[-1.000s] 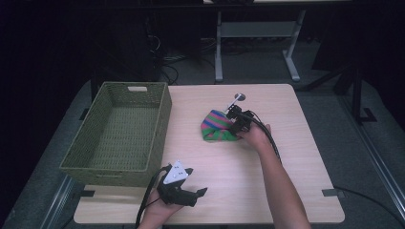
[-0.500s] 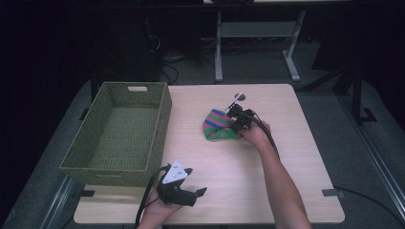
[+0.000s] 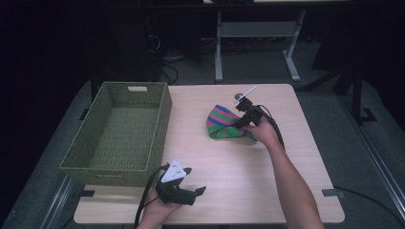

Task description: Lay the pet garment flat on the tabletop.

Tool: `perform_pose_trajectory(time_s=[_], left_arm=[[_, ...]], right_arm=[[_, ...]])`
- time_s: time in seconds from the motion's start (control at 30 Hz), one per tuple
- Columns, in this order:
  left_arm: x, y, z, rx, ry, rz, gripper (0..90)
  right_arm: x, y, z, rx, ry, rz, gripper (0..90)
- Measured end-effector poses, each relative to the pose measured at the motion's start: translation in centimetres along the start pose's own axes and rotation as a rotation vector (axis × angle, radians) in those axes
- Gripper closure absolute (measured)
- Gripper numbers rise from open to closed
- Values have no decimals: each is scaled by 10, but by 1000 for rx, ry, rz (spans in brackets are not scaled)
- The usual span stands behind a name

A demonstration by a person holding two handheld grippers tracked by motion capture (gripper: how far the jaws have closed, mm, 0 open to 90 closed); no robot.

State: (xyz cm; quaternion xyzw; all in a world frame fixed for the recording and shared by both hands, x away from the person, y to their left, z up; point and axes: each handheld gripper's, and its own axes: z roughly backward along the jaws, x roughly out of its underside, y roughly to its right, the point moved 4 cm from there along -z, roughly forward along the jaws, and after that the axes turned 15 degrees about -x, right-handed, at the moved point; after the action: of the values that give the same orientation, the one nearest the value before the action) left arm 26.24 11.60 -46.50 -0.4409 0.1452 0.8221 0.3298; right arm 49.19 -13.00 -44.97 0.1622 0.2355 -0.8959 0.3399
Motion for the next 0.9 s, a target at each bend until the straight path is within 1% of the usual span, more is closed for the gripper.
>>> perform_pose_trajectory(time_s=[0.07,0.1,0.17,0.2,0.23,0.27,0.3,0.33,0.43,0.47,0.5,0.57,0.6,0.63,0.77,0.83,0.9], left_arm=[[0,0,0,0,-1,2,179],[0,0,0,1,-3,5,179],[1,-1,-1,0,-4,7,179],[1,-1,-1,0,-4,7,179],[1,-1,-1,-1,-4,6,179],[1,-1,-1,-2,-4,7,179],[1,-1,-1,-4,-3,8,179],[1,-1,0,-6,-1,7,179],[1,-2,0,-9,-3,9,179],[1,-3,0,-16,-5,4,179],[1,-4,1,-20,-7,2,179],[1,-4,1,-27,3,11,179],[1,-4,1,-27,3,11,179],[1,-4,1,-28,2,22,179],[1,-5,2,-35,2,14,179],[1,-5,2,-39,5,13,179],[1,-6,2,-44,11,11,179]], right_arm=[[1,0,5,-12,7,-6,769],[2,0,7,-16,13,2,769],[2,-1,14,-28,29,-2,769],[2,-1,14,-28,29,-2,769],[2,-2,18,-33,46,4,769],[2,-4,21,-29,50,15,769],[3,-6,25,-27,44,39,768],[3,-7,27,-29,43,47,769],[3,-14,39,-49,68,66,768],[2,-18,47,-70,90,72,768],[3,-20,51,-80,102,75,768],[4,-25,58,-100,122,84,768],[4,-25,58,-100,122,84,768],[6,-32,64,-111,138,108,768],[9,-39,71,-125,151,127,768],[13,-44,77,-144,169,137,768],[18,-49,81,-163,179,131,768]])
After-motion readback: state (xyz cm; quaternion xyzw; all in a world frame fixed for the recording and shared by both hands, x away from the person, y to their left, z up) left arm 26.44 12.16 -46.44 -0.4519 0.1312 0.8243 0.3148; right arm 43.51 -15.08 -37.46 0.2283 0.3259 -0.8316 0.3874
